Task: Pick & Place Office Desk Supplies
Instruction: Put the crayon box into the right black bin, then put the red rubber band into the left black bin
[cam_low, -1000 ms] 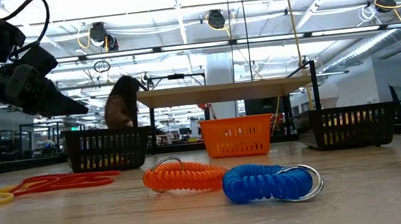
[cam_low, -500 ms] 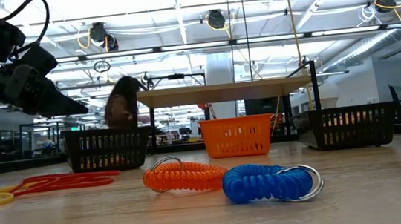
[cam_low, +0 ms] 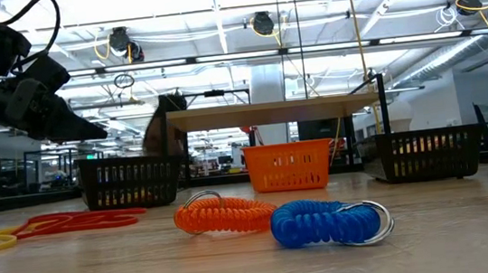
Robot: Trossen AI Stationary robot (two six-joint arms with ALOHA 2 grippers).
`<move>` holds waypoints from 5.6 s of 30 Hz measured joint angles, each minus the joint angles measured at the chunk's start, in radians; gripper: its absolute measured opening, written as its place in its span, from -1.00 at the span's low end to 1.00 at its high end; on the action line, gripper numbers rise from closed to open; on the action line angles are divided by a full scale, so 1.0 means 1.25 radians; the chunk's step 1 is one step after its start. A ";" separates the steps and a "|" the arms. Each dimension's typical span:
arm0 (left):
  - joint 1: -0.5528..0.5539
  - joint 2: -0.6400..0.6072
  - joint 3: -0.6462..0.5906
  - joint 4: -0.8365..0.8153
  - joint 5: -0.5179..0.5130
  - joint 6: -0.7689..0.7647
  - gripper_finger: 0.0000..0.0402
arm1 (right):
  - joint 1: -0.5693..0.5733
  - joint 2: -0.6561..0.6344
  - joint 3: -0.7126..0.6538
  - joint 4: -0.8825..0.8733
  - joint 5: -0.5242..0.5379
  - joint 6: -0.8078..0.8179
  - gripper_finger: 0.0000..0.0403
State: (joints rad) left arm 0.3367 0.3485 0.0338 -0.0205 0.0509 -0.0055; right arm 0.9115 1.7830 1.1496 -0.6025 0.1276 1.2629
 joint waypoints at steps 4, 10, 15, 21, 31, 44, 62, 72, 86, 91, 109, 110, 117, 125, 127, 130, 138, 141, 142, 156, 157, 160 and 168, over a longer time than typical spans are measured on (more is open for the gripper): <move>0.000 0.000 0.000 -0.003 0.000 0.000 -0.90 | 0.000 0.013 0.000 -0.002 -0.001 -0.017 -0.07; 0.000 0.000 0.000 -0.004 0.000 0.000 -0.90 | 0.000 0.053 0.002 -0.007 -0.036 -0.018 -0.07; 0.000 0.000 0.000 -0.005 0.000 -0.002 -0.90 | -0.001 0.064 -0.006 -0.007 -0.049 -0.019 -0.07; 0.000 0.000 0.000 -0.005 0.000 -0.002 -0.90 | 0.002 0.024 -0.012 0.025 0.022 -0.072 -0.23; 0.000 0.000 0.000 -0.005 0.000 0.000 -0.90 | -0.008 -0.047 -0.012 0.110 0.095 -0.230 -0.68; 0.000 0.000 0.000 -0.005 0.000 0.000 -0.90 | -0.115 -0.284 -0.146 0.521 0.148 -0.805 -0.60; 0.000 0.000 0.000 -0.004 -0.001 -0.001 -0.90 | -0.311 -0.895 -0.663 0.834 0.128 -1.009 -0.62; 0.000 0.000 0.000 -0.004 -0.001 -0.001 -0.90 | -0.326 -1.106 -0.749 0.764 0.188 -1.020 -0.61; 0.000 0.000 0.000 -0.005 -0.001 -0.002 -0.90 | -0.327 -1.157 -0.865 0.834 0.188 -1.001 -0.61; 0.000 0.000 0.000 -0.005 -0.001 0.000 -0.90 | -0.327 -1.146 -0.831 0.779 0.192 -0.990 -0.61; 0.000 0.000 0.000 -0.005 -0.001 -0.002 -0.90 | -0.465 -0.588 -0.205 -0.135 0.324 -0.583 -0.61; 0.000 0.000 0.000 -0.005 -0.001 -0.002 -0.90 | -0.491 -0.558 -0.197 -0.166 0.289 -0.562 -0.61; 0.000 0.000 0.000 -0.005 -0.001 -0.002 -0.90 | -0.613 -0.398 -0.196 -0.270 0.124 -0.544 -0.61; 0.000 0.000 0.000 -0.005 -0.001 -0.002 -0.90 | -0.669 -0.338 -0.196 -0.226 0.041 -0.615 -0.60; 0.000 0.000 0.000 -0.005 -0.001 -0.002 -0.90 | -0.673 -0.329 -0.196 -0.227 0.020 -0.623 -0.60; 0.000 0.000 0.000 -0.005 -0.001 -0.002 -0.90 | -0.672 -0.328 -0.196 -0.229 0.020 -0.629 -0.53; 0.000 0.000 0.000 -0.005 -0.001 -0.002 -0.90 | -0.671 -0.347 -0.196 -0.225 0.021 -0.653 0.02; 0.000 0.000 0.000 -0.005 0.000 -0.002 -0.90 | -0.670 -0.377 -0.195 -0.222 0.040 -0.658 0.19; 0.000 0.000 0.000 -0.005 0.000 -0.002 -0.90 | -0.670 -0.394 -0.196 -0.219 0.069 -0.660 0.22; 0.000 0.000 0.000 -0.005 0.000 -0.003 -0.90 | -0.603 -0.851 -0.490 0.458 0.214 -0.920 -0.51; 0.000 0.000 0.000 -0.006 0.000 -0.004 -0.90 | -0.607 -0.882 -0.517 0.472 0.211 -0.922 -0.64; 0.000 0.000 0.000 -0.007 0.000 -0.010 -0.90 | -0.621 -0.964 -0.580 0.515 0.173 -0.916 -0.94; 0.000 0.000 0.000 -0.007 0.000 -0.003 -0.90 | -0.624 -1.076 -0.693 0.589 0.159 -0.933 -0.98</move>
State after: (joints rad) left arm 0.3369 0.3489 0.0338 -0.0292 0.0509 -0.0095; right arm 0.1310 0.4374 0.2833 0.1343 0.3261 0.0969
